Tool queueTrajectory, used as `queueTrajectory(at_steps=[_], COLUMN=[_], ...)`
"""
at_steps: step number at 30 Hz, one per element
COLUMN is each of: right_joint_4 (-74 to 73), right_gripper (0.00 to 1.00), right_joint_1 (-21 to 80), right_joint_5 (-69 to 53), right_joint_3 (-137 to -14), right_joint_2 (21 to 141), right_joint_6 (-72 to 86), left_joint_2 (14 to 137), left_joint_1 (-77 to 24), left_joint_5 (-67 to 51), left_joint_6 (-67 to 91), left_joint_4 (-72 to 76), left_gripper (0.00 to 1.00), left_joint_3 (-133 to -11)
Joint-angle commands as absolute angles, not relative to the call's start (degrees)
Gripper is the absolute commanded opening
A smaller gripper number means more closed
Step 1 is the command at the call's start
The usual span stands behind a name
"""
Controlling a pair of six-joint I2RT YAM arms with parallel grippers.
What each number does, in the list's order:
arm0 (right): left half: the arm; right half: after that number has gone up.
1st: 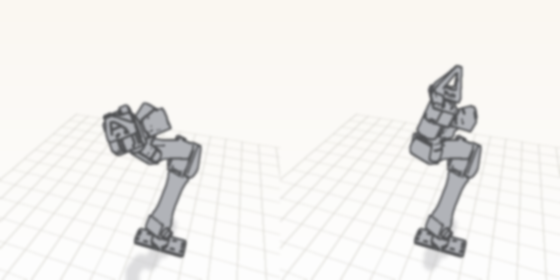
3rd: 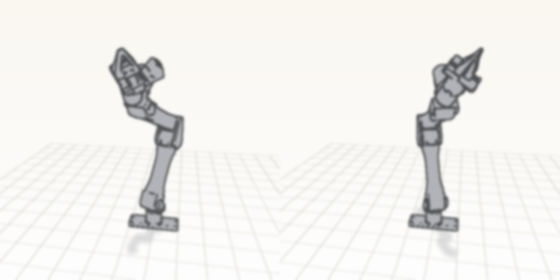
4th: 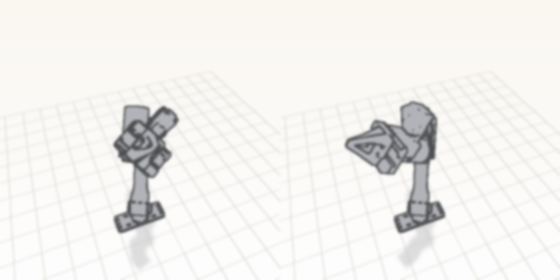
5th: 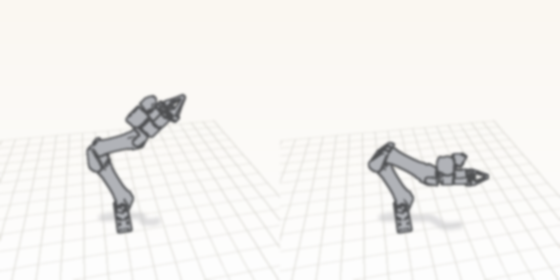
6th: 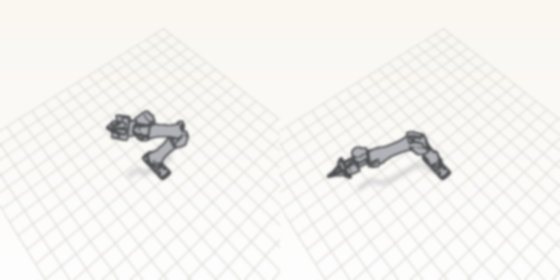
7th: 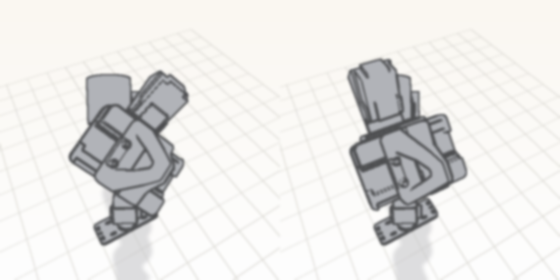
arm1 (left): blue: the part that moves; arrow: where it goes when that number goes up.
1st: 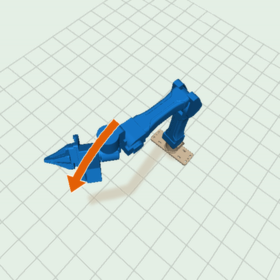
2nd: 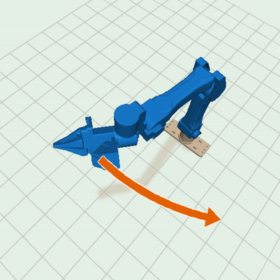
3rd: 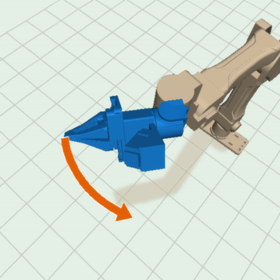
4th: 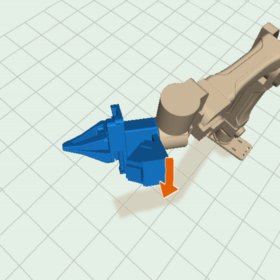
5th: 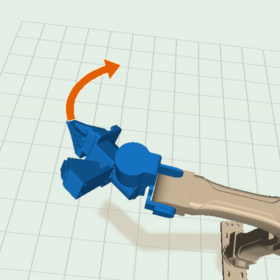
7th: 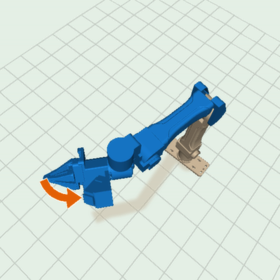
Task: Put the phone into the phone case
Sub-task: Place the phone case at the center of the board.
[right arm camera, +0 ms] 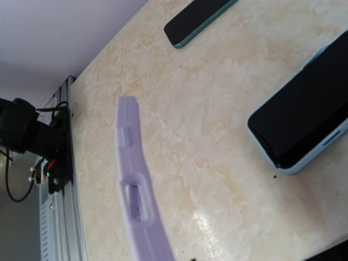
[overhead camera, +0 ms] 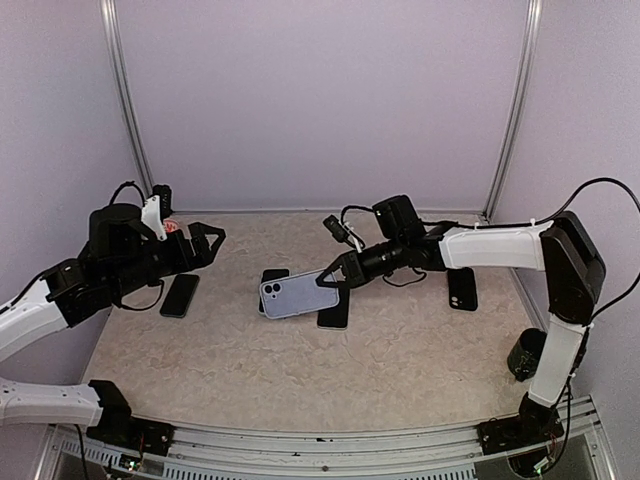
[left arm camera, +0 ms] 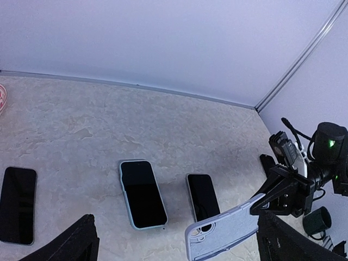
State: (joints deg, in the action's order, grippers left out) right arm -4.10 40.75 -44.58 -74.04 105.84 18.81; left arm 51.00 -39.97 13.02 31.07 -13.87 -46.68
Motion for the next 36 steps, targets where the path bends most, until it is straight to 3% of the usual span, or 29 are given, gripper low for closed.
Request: queueTrajectory(at_steps=[1,18,36], right_joint_4=[1.9,6.5,-14.7], right_gripper=[0.00,0.03,0.53], right_joint_1=[41.7,53.0,56.1], right_joint_5=[-44.2,-27.2,-8.7], right_joint_3=[-70.3,-66.9,-71.6], right_joint_2=[105.7,112.1,108.4], right_joint_6=[24.6,44.8,38.4], left_joint_2=[52.0,53.9,56.7], left_joint_1=[-39.0,-39.0,-40.2], left_joint_5=[14.2,13.0,11.3], left_joint_6=[33.0,36.2,38.3], left_joint_4=[-14.4,-12.0,-7.4], left_gripper=[0.99,0.99,0.99], left_joint_3=[-46.4,-42.8,-41.0])
